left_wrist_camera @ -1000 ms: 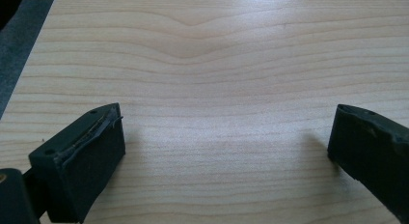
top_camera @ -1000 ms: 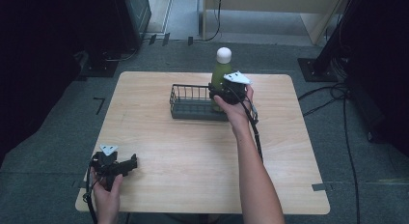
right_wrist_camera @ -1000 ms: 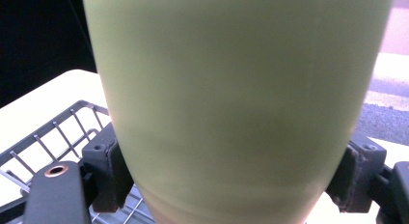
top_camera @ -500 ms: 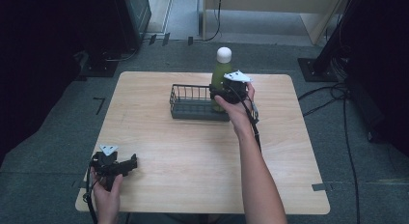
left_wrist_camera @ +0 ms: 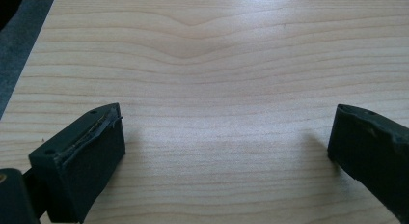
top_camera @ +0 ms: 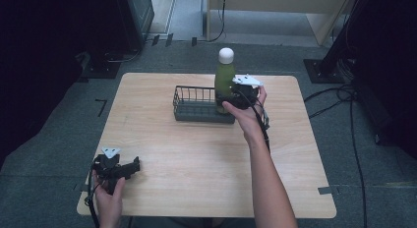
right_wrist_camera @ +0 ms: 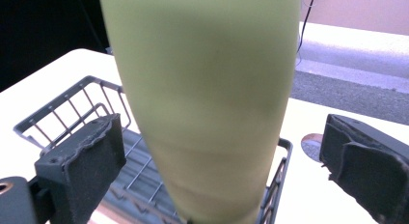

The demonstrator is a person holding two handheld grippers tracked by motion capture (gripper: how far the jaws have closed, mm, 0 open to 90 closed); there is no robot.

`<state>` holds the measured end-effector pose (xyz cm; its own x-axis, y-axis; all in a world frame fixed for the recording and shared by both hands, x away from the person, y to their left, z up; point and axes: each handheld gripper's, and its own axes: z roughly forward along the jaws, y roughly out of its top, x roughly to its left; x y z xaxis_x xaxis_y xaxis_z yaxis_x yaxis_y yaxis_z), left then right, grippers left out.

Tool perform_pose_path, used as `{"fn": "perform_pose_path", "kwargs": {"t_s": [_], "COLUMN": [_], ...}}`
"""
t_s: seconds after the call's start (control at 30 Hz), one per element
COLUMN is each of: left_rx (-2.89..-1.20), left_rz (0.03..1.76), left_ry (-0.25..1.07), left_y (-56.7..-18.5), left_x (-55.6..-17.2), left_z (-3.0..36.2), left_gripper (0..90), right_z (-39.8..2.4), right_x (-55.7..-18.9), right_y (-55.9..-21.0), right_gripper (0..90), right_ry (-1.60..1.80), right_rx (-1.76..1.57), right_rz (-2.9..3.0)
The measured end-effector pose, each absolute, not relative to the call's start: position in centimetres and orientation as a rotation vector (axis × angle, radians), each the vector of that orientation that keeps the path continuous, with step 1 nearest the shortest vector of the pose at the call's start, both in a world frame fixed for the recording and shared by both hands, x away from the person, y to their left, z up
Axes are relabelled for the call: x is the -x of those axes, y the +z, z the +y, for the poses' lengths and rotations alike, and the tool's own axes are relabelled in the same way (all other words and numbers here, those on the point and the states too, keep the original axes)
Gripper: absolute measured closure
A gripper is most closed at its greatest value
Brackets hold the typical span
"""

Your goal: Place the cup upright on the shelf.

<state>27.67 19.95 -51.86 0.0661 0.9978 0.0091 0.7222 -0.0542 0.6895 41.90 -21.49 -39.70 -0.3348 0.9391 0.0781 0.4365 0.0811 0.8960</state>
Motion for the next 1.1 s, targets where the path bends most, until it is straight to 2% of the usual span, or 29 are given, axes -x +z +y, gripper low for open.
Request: {"fn": "perform_pose_path", "kwargs": {"t_s": [0.47,1.1], "left_rx": [-1.831,-1.83], "left_rz": [1.708,1.708], "left_ry": [0.693,0.694], "left_y": [-51.9,-51.9], "left_x": [-27.7,-27.7], "left_z": [20.0,19.9], "left_gripper": [0.0,0.0], "right_z": [-23.6,-27.3], "right_x": [-38.3,-32.8], "right_y": [-40.6,-44.1], "right_gripper": [0.0,0.0], "right_ry": [1.196,1.142], "right_rx": [-1.363,-1.414], "right_rz": [1.818,1.822]}}
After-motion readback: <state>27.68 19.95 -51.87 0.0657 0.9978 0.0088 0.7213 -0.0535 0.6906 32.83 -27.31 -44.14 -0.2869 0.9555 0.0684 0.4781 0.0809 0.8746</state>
